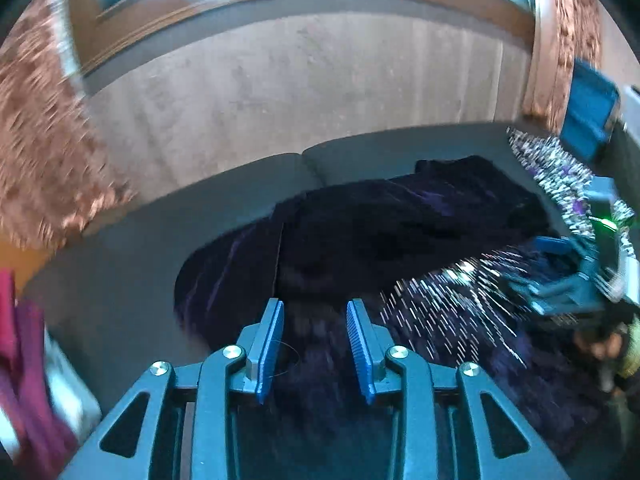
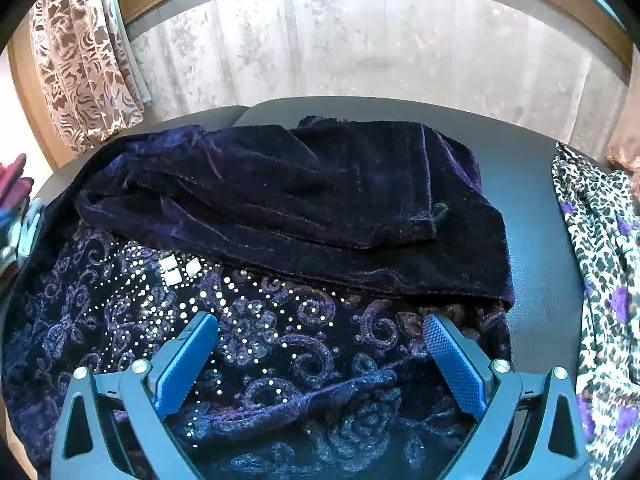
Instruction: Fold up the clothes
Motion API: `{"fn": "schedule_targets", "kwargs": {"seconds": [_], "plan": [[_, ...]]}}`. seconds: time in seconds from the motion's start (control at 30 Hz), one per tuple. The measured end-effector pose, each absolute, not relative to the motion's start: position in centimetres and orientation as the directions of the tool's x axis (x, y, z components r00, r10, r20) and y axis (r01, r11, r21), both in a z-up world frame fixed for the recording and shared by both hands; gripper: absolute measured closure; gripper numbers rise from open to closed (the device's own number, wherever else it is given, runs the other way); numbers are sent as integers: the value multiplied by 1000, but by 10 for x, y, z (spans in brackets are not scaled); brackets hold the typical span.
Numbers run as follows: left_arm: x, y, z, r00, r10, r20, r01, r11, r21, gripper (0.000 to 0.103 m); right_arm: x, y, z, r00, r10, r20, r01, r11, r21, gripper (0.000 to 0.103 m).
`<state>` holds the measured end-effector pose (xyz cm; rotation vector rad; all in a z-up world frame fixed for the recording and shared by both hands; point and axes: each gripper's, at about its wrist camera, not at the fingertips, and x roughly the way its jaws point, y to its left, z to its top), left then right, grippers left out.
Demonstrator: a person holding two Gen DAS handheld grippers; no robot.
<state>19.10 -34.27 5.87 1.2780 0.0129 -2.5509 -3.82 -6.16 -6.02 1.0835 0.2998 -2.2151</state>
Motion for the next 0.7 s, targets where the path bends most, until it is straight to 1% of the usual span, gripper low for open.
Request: {"fn": "schedule_targets", "kwargs": {"seconds": [0.13,0.23,0.33,0.4,0.43,0.47,0.5,0.53,0.6,0.67,0.7], "plan": [[131,-363,51,-503,-242,-830,232,-963,140,67,-36,-51,-59,-441,-480,-758,636,-763,113,0],[99,-380,39,-468,-166,-868,196,-977,81,67,-38,-48,-59,-440,-486,-755,638,-761,119,0],[75,-378,30,-441,-52,-896,86,-996,15,64,-34,-51,-60,-456,-460,-762,639,-765,80,0],[57,-371,21,-413,-25,-910,19,-1000,18,63,-34,-52,-61,-459,-457,-762,639,-765,74,0],[51,-371,16,-402,-21,-916,13,-1000,17,63,-34,-50,-61,-457,-461,-761,639,-765,79,0],[45,-371,11,-388,-16,-921,11,-1000,13,67,-33,-50,-61,-455,-465,-759,638,-765,85,0],[41,-372,7,-383,-4,-924,12,-1000,-1,77,-33,-50,-61,-455,-467,-758,638,-765,88,0],[40,-373,5,-383,13,-924,16,-1000,-21,80,-33,-50,-62,-455,-468,-757,638,-764,89,0],[43,-376,7,-415,25,-909,30,-999,-41,99,-35,-45,-64,-452,-474,-755,643,-760,93,0],[51,-388,16,-474,8,-880,94,-994,-60,103,-36,-41,-64,-452,-478,-753,644,-759,95,0],[60,-398,23,-505,-3,-863,138,-987,-77,103,-36,-39,-64,-452,-479,-753,644,-759,96,0]]}}
